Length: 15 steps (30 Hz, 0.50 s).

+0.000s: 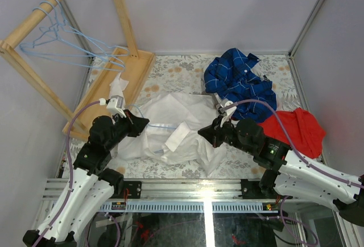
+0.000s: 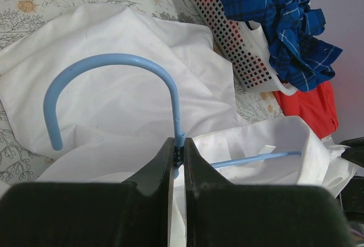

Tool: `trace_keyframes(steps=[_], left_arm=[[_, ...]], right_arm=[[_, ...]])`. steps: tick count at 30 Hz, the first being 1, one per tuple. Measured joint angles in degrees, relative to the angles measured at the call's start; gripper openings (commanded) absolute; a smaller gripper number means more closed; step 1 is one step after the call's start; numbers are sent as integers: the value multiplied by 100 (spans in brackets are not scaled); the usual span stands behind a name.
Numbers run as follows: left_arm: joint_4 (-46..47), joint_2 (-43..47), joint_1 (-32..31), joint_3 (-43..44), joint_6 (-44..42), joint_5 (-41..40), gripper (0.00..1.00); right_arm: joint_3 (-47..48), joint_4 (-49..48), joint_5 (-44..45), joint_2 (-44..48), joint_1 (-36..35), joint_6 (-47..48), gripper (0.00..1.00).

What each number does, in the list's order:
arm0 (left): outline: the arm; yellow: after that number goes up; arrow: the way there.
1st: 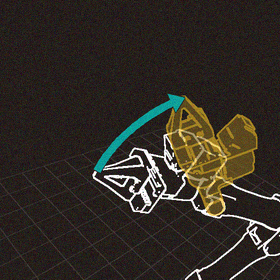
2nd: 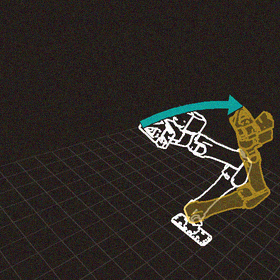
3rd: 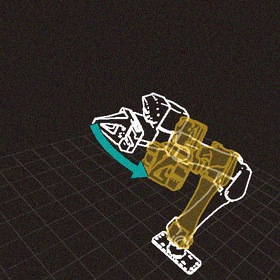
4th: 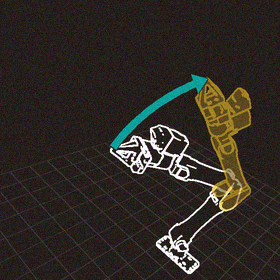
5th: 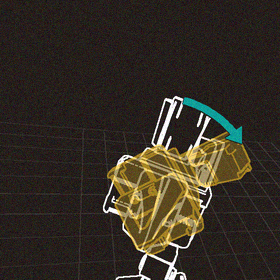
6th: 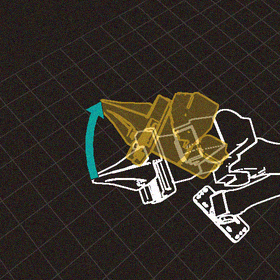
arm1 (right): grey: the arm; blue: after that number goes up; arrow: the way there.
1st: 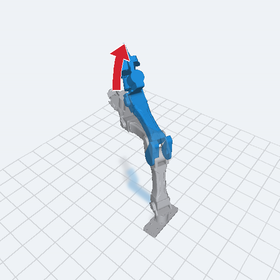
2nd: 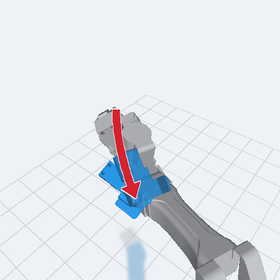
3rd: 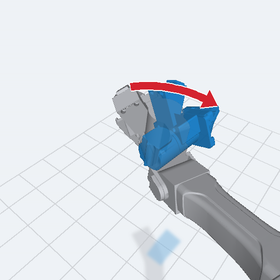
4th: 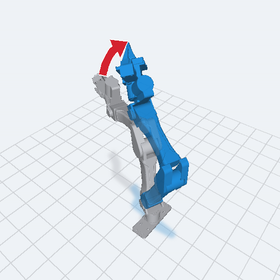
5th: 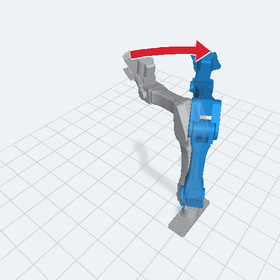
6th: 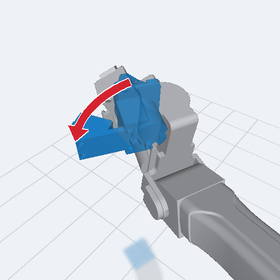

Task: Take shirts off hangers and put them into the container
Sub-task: Remove the shirt from the hanger.

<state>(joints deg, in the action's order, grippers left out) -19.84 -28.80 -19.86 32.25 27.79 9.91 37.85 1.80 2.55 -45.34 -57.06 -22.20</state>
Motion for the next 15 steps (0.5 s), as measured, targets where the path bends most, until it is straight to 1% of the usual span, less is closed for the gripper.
trace_keyframes(steps=[6,8,11,15], left_arm=[[-42,0,2,0,-2,-59,0],[-72,20,4,0,0,-136,0],[-157,50,107,0,-79,-535,0],[-164,74,127,0,-74,-719,0]], right_arm=[[0,184,476,4,0,-125,0],[-7,374,807,28,0,-160,0],[-98,846,1543,168,68,-190,0],[-361,1086,1910,468,87,-284,4]])
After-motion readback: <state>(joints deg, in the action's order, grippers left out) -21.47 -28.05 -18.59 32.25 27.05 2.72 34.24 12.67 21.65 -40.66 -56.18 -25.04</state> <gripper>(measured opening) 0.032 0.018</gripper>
